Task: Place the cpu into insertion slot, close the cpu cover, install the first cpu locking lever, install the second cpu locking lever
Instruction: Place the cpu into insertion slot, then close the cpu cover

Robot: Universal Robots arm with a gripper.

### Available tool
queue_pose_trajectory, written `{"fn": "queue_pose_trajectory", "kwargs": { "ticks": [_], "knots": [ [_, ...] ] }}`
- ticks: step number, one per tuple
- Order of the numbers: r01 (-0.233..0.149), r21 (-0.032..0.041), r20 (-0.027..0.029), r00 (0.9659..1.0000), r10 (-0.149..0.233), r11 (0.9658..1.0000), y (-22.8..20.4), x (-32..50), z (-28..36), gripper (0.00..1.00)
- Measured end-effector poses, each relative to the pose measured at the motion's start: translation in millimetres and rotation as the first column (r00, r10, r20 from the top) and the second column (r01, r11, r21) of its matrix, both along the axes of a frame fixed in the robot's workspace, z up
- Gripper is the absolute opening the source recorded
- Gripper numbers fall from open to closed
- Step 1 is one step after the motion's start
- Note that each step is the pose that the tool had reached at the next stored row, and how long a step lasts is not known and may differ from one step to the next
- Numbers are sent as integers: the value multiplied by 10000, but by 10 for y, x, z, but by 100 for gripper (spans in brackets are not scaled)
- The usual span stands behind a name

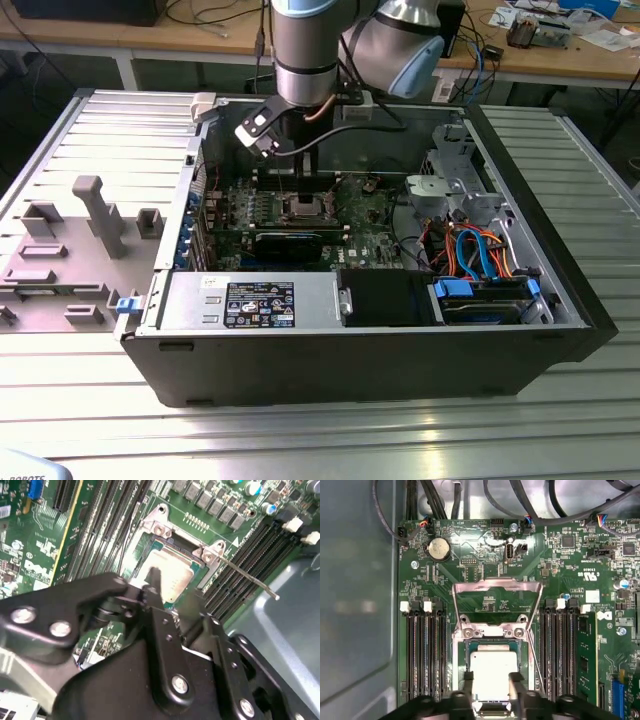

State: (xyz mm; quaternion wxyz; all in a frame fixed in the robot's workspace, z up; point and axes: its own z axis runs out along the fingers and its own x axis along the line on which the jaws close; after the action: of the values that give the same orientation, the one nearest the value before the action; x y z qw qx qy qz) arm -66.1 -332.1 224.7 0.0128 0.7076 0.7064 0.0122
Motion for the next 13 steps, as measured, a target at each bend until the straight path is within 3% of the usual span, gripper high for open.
{"fn": "queue_pose_trajectory", "kwargs": {
  "ticks": [1, 3, 4, 13],
  "knots": [
    [0, 0, -2, 10000, 0, 10000, 0, 9, 0, 37],
    [-10, 0, -3, 10000, 10, 10000, 0, 18, 0, 25],
    [-29, 0, -3, 10000, 29, 10000, 0, 19, 0, 13],
    [-32, -11, -3, 10000, 32, 10000, 0, 29, 0, 11]
  ]
}}
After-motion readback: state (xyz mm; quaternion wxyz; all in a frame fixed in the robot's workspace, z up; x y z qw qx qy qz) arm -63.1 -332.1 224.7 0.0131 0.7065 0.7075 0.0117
